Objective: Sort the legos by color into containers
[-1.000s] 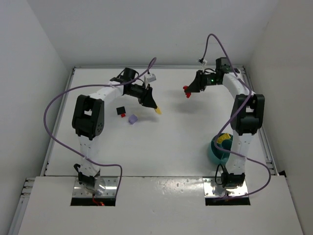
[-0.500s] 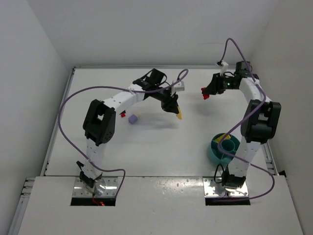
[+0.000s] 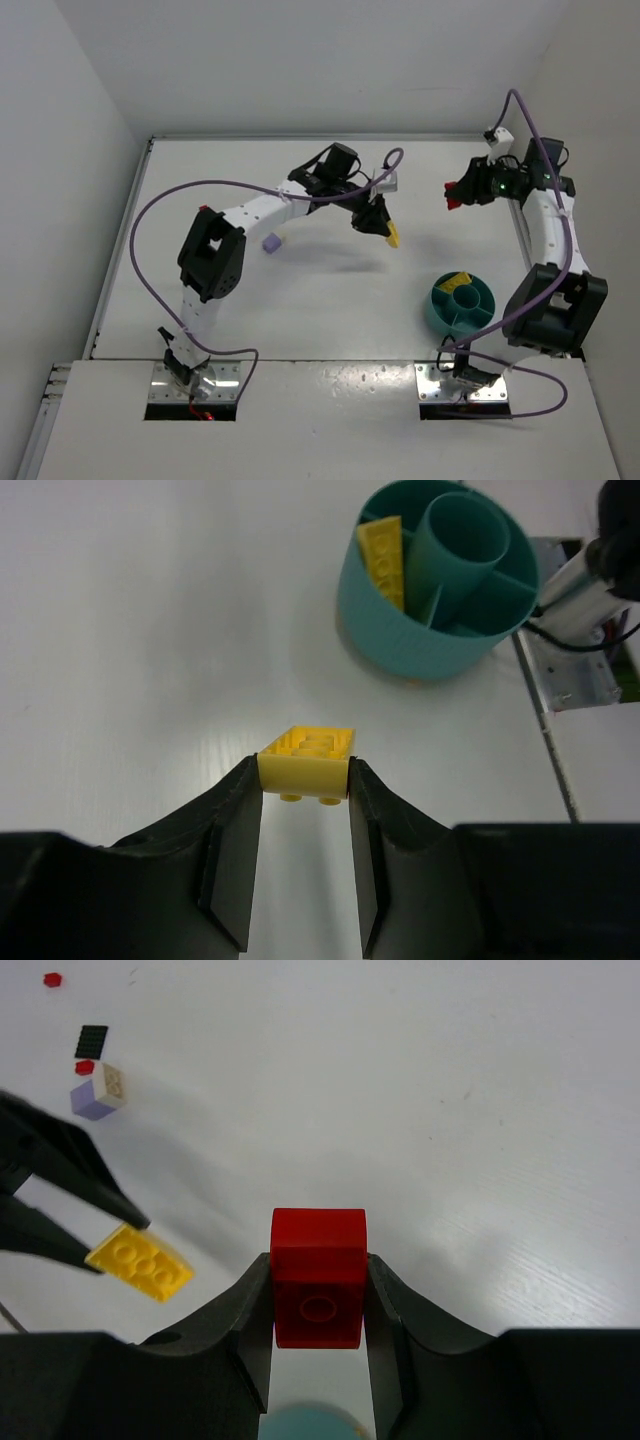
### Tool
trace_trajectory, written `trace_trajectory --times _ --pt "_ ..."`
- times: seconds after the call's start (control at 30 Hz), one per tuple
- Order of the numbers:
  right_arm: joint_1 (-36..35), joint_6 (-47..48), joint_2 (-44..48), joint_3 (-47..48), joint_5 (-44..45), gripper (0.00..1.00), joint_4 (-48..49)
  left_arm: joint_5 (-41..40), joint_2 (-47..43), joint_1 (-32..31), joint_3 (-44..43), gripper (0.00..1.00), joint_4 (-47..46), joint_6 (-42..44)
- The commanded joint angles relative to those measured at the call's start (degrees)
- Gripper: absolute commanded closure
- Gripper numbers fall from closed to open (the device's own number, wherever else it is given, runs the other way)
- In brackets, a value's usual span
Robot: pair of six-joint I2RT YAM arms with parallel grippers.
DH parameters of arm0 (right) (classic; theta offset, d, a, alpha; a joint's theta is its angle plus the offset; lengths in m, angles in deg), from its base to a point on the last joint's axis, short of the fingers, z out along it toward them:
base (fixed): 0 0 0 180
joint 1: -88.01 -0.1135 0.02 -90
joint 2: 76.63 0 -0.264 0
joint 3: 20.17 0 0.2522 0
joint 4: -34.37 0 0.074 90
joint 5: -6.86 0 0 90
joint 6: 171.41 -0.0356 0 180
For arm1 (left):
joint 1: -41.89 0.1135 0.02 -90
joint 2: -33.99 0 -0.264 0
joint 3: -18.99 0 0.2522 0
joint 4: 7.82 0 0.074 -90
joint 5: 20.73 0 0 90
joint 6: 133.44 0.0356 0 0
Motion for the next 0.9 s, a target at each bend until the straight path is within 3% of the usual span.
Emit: trace_trajectory --times 0.0,0.27,0.87 --pt "2.8 -2.0 1.9 -2.1 2.2 1.00 1.4 5.5 -0.3 -3.5 0.0 1.00 -8.6 -4.5" --pt "8.0 -4.9 4.7 -7.5 4.5 1.00 2.8 2.3 2.2 -10.7 -2.6 1.00 -16.8 -14.8" --pt "13.1 -13.3 8.7 -10.8 0.9 1.00 8.3 -3.7 11.5 -15.4 -13.3 1.00 -14.5 -15.6"
